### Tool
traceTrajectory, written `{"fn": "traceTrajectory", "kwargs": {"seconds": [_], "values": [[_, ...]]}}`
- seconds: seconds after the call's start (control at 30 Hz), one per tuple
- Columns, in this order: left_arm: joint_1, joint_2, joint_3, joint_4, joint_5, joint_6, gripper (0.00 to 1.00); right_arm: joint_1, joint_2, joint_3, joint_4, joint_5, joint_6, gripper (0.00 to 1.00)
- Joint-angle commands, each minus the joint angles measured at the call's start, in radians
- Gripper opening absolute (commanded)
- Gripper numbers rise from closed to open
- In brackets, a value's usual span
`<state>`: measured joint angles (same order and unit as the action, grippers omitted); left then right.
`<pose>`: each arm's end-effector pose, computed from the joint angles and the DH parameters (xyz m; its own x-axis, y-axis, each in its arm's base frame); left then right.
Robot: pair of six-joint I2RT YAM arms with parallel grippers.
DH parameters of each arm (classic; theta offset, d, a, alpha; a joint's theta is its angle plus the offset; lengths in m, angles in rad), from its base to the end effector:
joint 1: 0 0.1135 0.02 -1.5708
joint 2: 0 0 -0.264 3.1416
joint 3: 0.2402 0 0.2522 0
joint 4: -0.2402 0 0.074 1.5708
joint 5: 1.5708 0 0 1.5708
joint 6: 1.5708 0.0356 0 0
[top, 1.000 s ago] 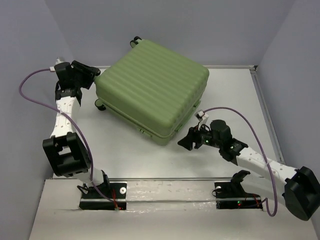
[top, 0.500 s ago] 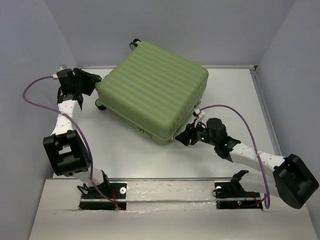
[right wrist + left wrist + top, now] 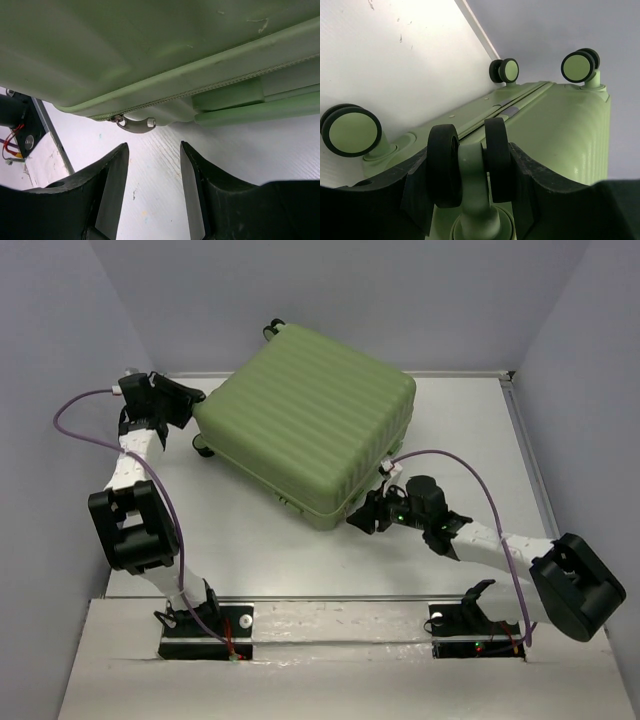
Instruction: Pack the luggage
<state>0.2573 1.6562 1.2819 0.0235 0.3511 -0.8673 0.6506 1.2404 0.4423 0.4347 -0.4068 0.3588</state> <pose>0.3835 0.0883 0.3059 -0.2710 -0.8117 -0.5174 -0.2059 0.5739 -0.7926 0.1888 0.1614 0.1918 -0.5635 -0.0236 -0.8258 -0.6970 0.5501 0.4599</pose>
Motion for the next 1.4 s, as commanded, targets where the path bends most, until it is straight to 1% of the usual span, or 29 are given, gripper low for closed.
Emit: {"fn": "traceTrajectory", "kwargs": {"seconds": [0.0,0.03,0.1,0.13,0.17,0.23,0.27,0.37,0.53,0.57,0.6,0.63,0.7,0.73,0.8,0.83,0.87,0.9,0.93,0.97,1.0,1.03,1.07,1.1,1.17,1.2,1.3,1.33,1.37], "values": [[0.007,0.004,0.086,0.089,0.023,0.090,0.10,0.020,0.017,0.052,0.059,-0.009,-0.035,0.51],[0.005,0.013,0.094,0.084,0.026,0.090,0.11,0.032,0.021,0.059,0.052,-0.009,-0.038,0.51],[0.007,0.017,0.106,0.081,0.028,0.091,0.25,0.047,0.022,0.070,0.047,0.009,-0.047,0.51],[0.005,0.017,0.105,0.081,0.026,0.090,0.35,0.047,0.021,0.070,0.053,0.023,-0.047,0.51],[0.005,0.020,0.105,0.082,0.028,0.097,0.51,0.056,0.021,0.064,0.061,0.034,-0.043,0.51],[0.008,0.004,0.091,0.081,0.011,0.105,0.66,0.057,0.024,0.058,0.096,0.051,-0.034,0.51],[0.007,-0.009,0.082,0.081,-0.004,0.119,0.81,0.066,0.025,0.053,0.108,0.063,-0.024,0.51],[0.011,-0.081,0.059,0.087,-0.066,0.137,0.99,0.066,0.030,0.038,0.160,0.089,-0.017,0.51],[0.016,-0.223,0.025,0.073,-0.139,0.149,0.99,0.066,0.056,0.029,0.229,0.095,-0.006,0.51],[0.014,-0.290,0.005,0.076,-0.146,0.151,0.99,0.066,0.059,0.027,0.237,0.091,0.000,0.50],[0.013,-0.329,-0.050,0.075,-0.164,0.157,0.99,0.066,0.067,0.029,0.243,0.088,0.000,0.49],[-0.004,-0.411,-0.085,0.076,-0.178,0.168,0.99,0.066,0.071,0.030,0.251,0.085,0.000,0.49],[-0.032,-0.499,-0.223,0.078,-0.189,0.175,0.99,0.066,0.076,0.027,0.256,0.088,0.000,0.48],[-0.064,-0.591,-0.272,0.076,-0.178,0.175,0.97,0.066,0.073,0.024,0.257,0.088,0.000,0.48],[-0.095,-0.679,-0.436,0.076,-0.112,0.188,0.92,0.066,0.054,0.004,0.260,0.098,-0.003,0.48],[-0.114,-0.719,-0.490,0.073,-0.103,0.200,0.89,0.066,0.054,-0.002,0.257,0.106,-0.006,0.47],[-0.166,-0.843,-0.598,0.047,-0.100,0.217,0.84,0.066,0.042,-0.011,0.253,0.106,-0.011,0.46],[-0.193,-0.845,-0.599,0.047,-0.100,0.224,0.83,0.066,0.042,-0.013,0.253,0.108,-0.011,0.46],[-0.216,-0.880,-0.687,0.011,-0.098,0.228,0.80,0.066,0.039,-0.013,0.243,0.108,-0.011,0.43],[-0.251,-0.947,-0.734,0.003,-0.093,0.228,0.73,0.066,0.039,-0.011,0.237,0.105,-0.012,0.42],[-0.288,-0.984,-0.818,-0.006,-0.081,0.214,0.71,0.066,0.039,-0.016,0.237,0.108,-0.011,0.42],[-0.311,-1.015,-0.855,-0.013,-0.071,0.199,0.69,0.066,0.037,-0.017,0.239,0.112,-0.011,0.40],[-0.358,-1.068,-0.922,-0.011,-0.055,0.161,0.64,0.066,0.040,-0.017,0.237,0.121,-0.015,0.38],[-0.359,-1.090,-0.923,-0.008,-0.055,0.160,0.64,0.066,0.045,-0.016,0.237,0.126,-0.020,0.37],[-0.449,-1.125,-1.004,0.025,-0.060,0.107,0.61,0.066,0.057,-0.002,0.226,0.132,-0.024,0.36],[-0.516,-1.122,-1.007,0.038,-0.066,0.094,0.61,0.066,0.063,0.002,0.228,0.132,-0.024,0.35],[-0.633,-1.051,-0.986,0.065,-0.116,0.096,0.61,0.066,0.080,0.019,0.231,0.131,-0.024,0.33],[-0.721,-1.003,-0.969,0.099,-0.159,0.097,0.61,0.066,0.093,0.022,0.234,0.132,-0.024,0.33],[-0.766,-0.978,-0.958,0.117,-0.181,0.097,0.61,0.066,0.097,0.022,0.237,0.135,-0.024,0.33]]}}
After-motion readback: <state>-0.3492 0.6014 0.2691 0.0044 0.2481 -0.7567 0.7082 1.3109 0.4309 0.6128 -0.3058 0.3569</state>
